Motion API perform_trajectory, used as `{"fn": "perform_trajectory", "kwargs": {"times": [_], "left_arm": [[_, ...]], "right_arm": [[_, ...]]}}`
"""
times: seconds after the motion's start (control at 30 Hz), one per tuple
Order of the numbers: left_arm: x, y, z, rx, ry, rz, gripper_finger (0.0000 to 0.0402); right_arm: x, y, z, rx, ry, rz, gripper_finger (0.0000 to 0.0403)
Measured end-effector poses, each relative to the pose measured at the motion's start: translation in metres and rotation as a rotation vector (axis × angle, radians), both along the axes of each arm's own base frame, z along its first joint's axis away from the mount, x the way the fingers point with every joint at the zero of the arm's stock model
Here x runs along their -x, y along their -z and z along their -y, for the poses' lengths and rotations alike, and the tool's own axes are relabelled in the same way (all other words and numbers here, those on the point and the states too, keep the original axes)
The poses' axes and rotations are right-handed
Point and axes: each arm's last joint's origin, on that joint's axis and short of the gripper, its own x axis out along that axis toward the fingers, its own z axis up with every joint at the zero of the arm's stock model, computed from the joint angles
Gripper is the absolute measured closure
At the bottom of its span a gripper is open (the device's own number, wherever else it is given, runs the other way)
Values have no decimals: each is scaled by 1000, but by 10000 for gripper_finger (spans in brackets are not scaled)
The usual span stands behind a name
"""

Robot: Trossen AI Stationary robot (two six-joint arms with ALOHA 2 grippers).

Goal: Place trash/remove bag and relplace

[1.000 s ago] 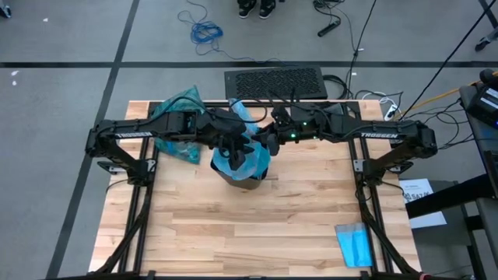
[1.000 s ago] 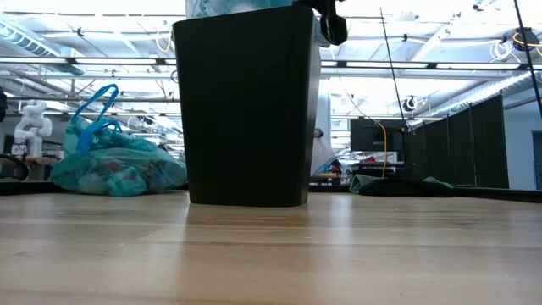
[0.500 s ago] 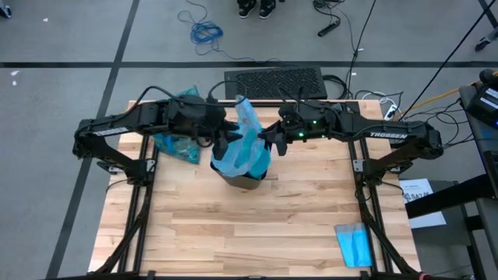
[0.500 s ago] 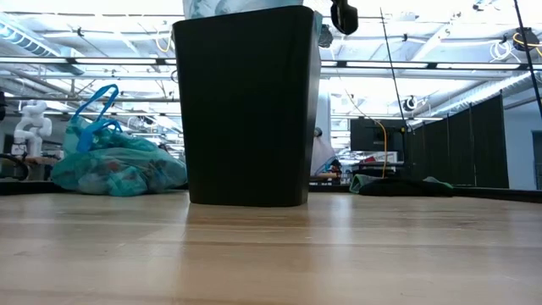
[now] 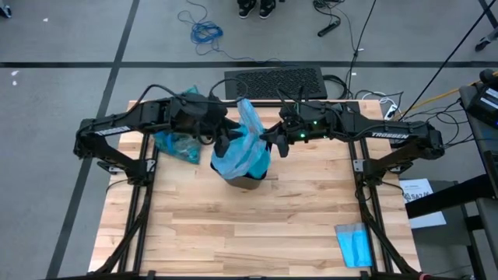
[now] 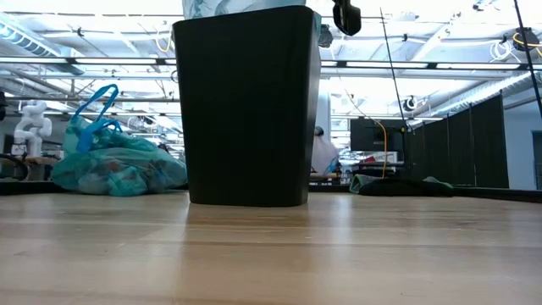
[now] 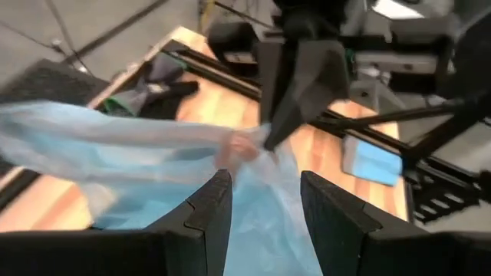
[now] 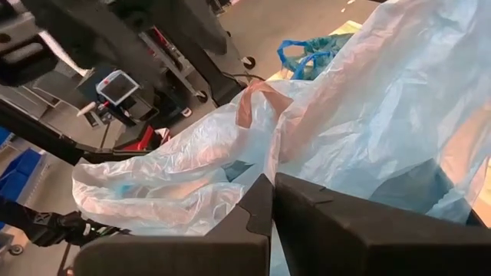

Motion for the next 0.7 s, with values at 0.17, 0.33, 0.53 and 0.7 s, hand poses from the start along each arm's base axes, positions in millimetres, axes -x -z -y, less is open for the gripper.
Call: {"fn": "perform_trajectory", "kwargs": {"times": [0.17,0.33,0.53,0.7], "left_arm": [[-13,12,1,47,27,-50,250],[-20,19,1,65,50,-81,250],[-22,20,1,66,51,-77,250],[-25,22,0,67,50,-79,250]], "right_arm": [[0,0,0,9,-3,0,403],[0,0,0,19,-8,0,403],[0,0,0,24,-11,1,403],[0,0,0,30,-13,4,403]]}}
